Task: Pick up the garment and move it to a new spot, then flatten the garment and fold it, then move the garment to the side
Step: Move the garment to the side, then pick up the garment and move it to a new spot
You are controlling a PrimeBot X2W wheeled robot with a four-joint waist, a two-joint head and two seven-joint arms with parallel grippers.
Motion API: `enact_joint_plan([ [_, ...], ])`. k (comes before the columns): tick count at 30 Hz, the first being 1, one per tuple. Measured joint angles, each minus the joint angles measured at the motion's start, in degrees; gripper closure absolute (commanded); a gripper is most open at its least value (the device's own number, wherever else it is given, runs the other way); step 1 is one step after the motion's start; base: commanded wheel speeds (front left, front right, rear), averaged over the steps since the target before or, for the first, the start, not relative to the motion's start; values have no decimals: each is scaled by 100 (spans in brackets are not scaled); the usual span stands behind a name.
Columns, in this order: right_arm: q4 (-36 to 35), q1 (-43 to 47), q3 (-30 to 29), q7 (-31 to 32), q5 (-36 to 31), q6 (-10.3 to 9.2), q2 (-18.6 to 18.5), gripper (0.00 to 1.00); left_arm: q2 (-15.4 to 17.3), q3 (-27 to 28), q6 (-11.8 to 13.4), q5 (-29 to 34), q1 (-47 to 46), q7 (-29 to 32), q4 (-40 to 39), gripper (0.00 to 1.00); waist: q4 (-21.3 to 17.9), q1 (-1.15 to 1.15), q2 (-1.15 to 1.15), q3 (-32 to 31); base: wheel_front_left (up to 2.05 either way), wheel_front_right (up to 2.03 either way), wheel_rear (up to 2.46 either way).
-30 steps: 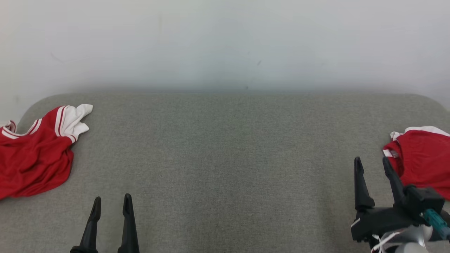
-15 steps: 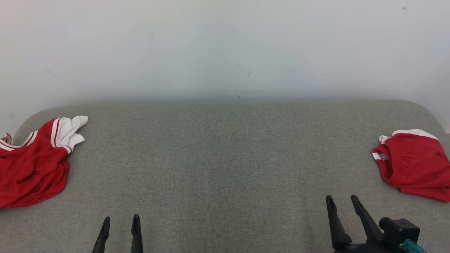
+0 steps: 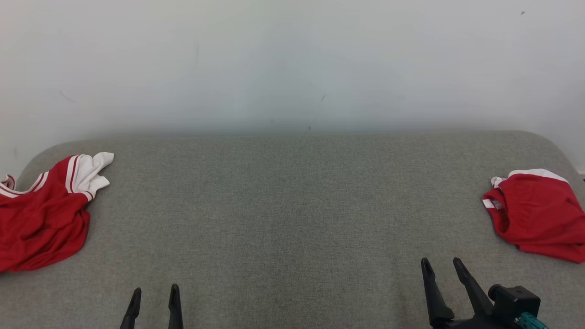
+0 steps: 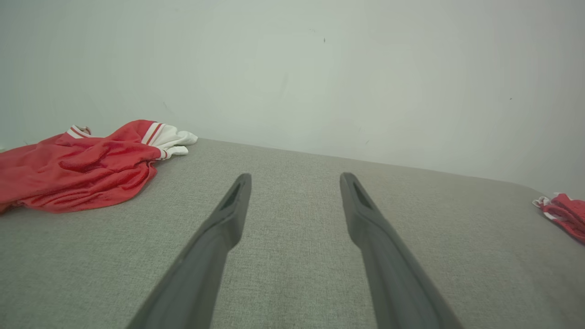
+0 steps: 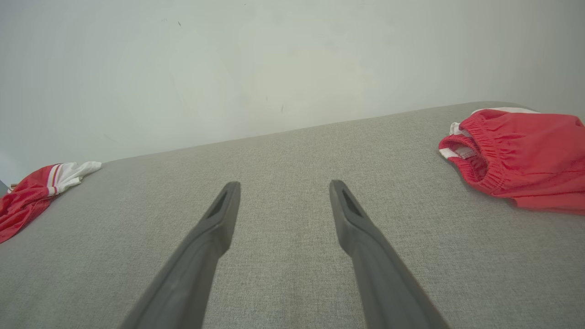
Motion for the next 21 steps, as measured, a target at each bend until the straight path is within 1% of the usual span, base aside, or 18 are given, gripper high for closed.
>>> enact_joint_plan([
  [7, 29, 5, 5, -9, -51, 0, 0, 0, -1, 25, -31, 20, -6, 0, 38, 0, 48, 0, 0, -28, 0, 0, 0],
  [11, 12, 15, -16, -10, -66, 0, -1, 0, -1, 0, -38, 20, -11, 0, 76, 0, 140, 0, 0, -50, 0, 0, 0],
  [16, 38, 31, 92, -23, -46, 0, -1, 0, -1, 4, -45, 54, -12, 0, 129, 0, 366, 0, 0, -86, 0, 0, 0],
  [21, 92, 83, 154, -67, -4, 0, -2, 0, -2, 69, -98, 131, 5, 0, 166, 0, 704, 0, 0, -136, 0, 0, 0],
])
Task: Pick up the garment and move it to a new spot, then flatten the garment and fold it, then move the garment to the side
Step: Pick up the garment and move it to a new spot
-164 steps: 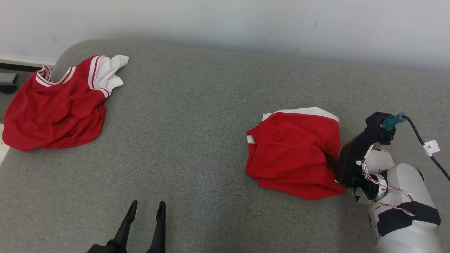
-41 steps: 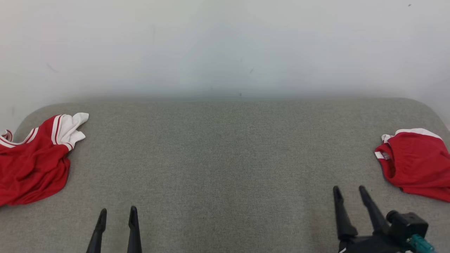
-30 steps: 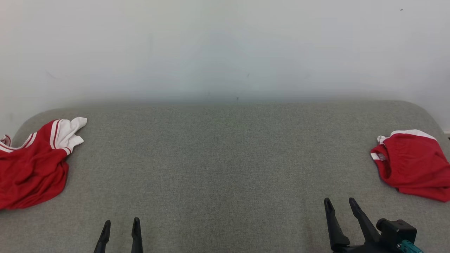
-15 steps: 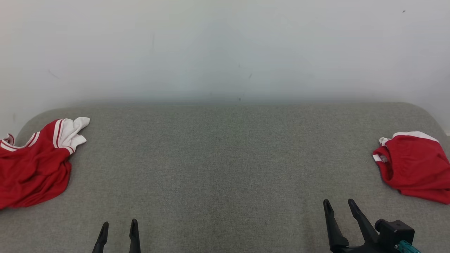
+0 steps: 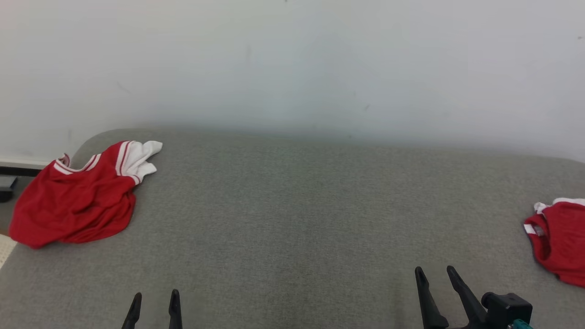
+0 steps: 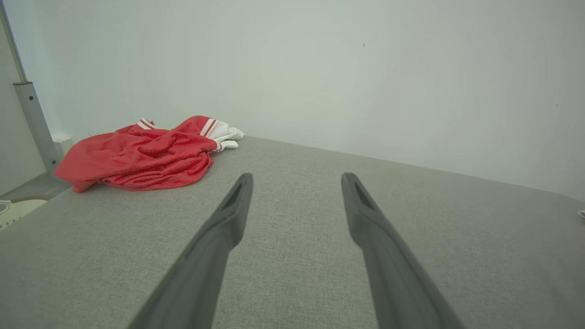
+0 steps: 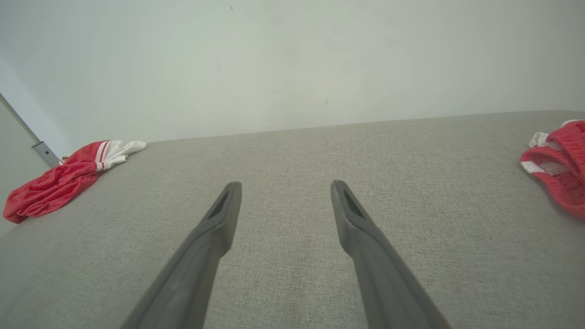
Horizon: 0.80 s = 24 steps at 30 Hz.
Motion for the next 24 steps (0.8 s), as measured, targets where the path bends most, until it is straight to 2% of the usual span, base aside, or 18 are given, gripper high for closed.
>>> enact_joint_plan([
  [6, 48, 52, 74, -58, 60, 0, 1, 0, 15, 82, -49, 145, 97, 0, 25, 0, 439, 0, 0, -46, 0, 0, 0],
  [15, 224, 43, 303, -203, 248, 0, 0, 0, 70, 255, -93, 220, 149, 0, -29, 0, 1340, 0, 0, -101, 0, 0, 0],
  [24, 409, -390, 704, -203, 247, 0, 4, 0, 48, 600, 37, 187, 241, 0, -361, 0, 1969, 0, 0, 50, 0, 0, 0],
])
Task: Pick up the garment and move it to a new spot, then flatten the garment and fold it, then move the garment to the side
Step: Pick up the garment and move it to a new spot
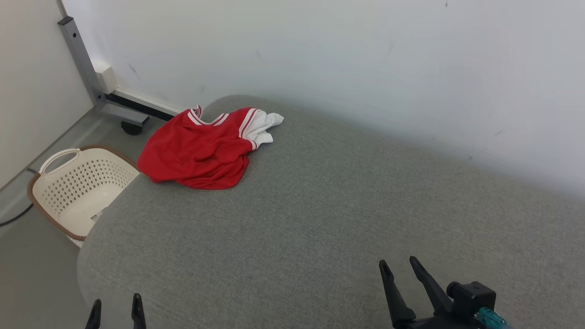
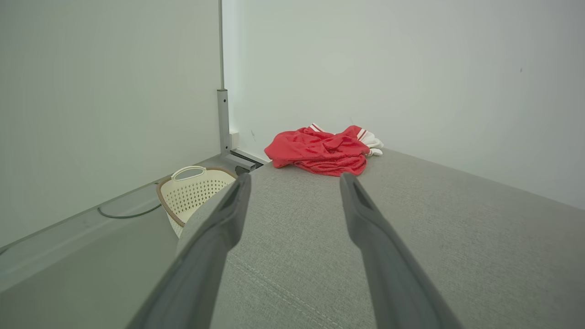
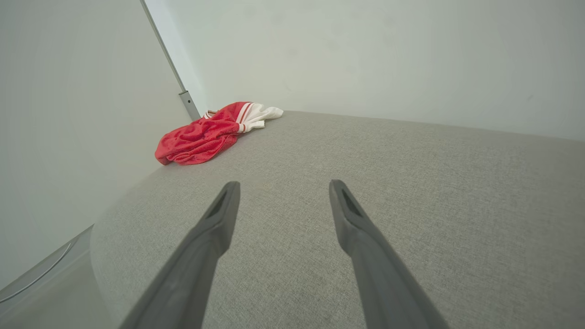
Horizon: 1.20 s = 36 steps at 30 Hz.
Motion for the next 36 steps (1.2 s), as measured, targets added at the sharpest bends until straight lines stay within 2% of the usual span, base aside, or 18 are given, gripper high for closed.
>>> enact_joint_plan([
  [11, 265, -235, 148, -108, 3, 0, -1, 0, -33, 105, 34, -23, 87, 0, -144, 0, 172, 1, 0, 199, 0, 0, 0],
  [16, 310, -242, 97, -127, -8, 0, -1, 0, -40, 130, 274, -49, 53, 0, 48, 0, 162, 0, 0, 197, 0, 0, 0],
  [18, 303, -216, 89, -123, -19, 0, -1, 0, -44, 59, 279, -51, -70, 0, 230, 0, 155, 0, 0, 196, 0, 0, 0],
  [23, 172, -120, 67, -30, -110, 0, -1, 0, -35, -47, 318, -10, -721, 10, 942, 0, 128, 0, 0, 241, 0, 0, 0],
  [29, -208, 16, -51, 307, -457, 0, -1, 0, 7, -54, 189, -336, -2197, 514, 2123, 0, 76, 1, 0, 431, 0, 0, 0],
  [36, -984, -145, 438, 925, -766, 0, -60, 0, 250, 350, 215, -854, -3596, 1081, 3351, 0, -277, 0, 0, 642, 0, 0, 0],
])
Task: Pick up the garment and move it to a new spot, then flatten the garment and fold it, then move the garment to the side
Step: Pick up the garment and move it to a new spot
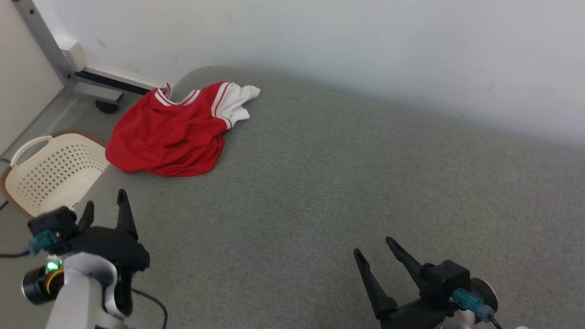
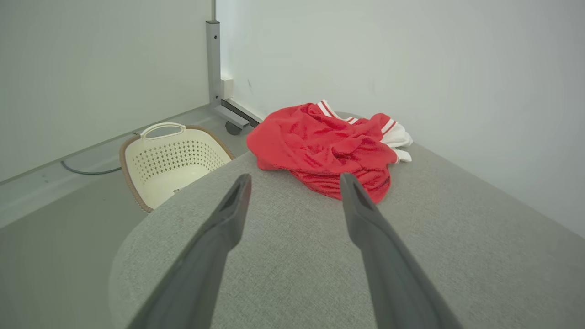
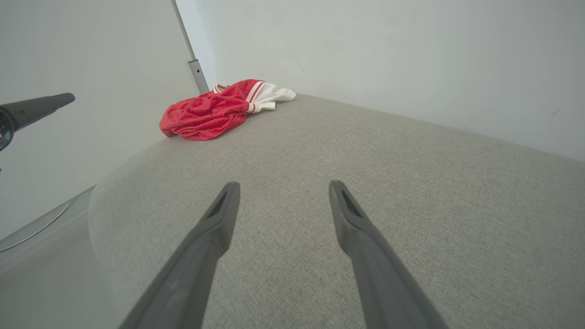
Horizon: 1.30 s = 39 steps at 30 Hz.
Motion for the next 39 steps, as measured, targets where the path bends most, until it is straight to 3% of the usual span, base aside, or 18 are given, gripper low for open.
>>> enact_joint_plan([
  [6, -767, 38, 294, 577, -115, 0, -443, 0, 292, -8, -186, -205, -1135, 302, 870, 0, -331, 1, 0, 532, 0, 0, 0],
  [12, -1735, 42, 104, 989, -238, 0, -687, 0, 817, -233, -279, -35, -2079, 376, 1797, 0, -686, 1, 0, 1322, 0, 0, 0],
  [25, -2363, 364, -190, 1120, -369, 0, -797, 0, 1076, 9, 474, -115, -3021, 74, 2891, 0, -1235, 2, 0, 2561, 0, 0, 0],
  [30, -2395, 396, -197, 1113, -380, 0, -792, 0, 1117, 158, 626, -250, -3115, -207, 3140, 0, -1442, 1, 0, 2752, 0, 0, 0],
  [31, -2396, 395, -196, 1112, -379, 0, -788, 0, 1145, 169, 635, -258, -3136, -256, 3170, 29, -1474, 0, 0, 2775, 0, 0, 0],
  [32, -2395, 393, -197, 1111, -379, 0, -783, 0, 1168, 180, 638, -265, -3143, -333, 3197, 69, -1501, 0, 0, 2795, 0, 0, 0],
  [33, -2394, 386, -200, 1096, -378, 0, -781, 0, 1176, 183, 627, -277, -3148, -409, 3225, 100, -1522, 0, 0, 2809, 0, 0, 0],
  [39, -2321, 293, -187, 1011, -369, 0, -756, 0, 1144, 163, 441, -307, -3238, -775, 3258, 100, -1519, 1, 0, 2789, 0, 0, 0],
])
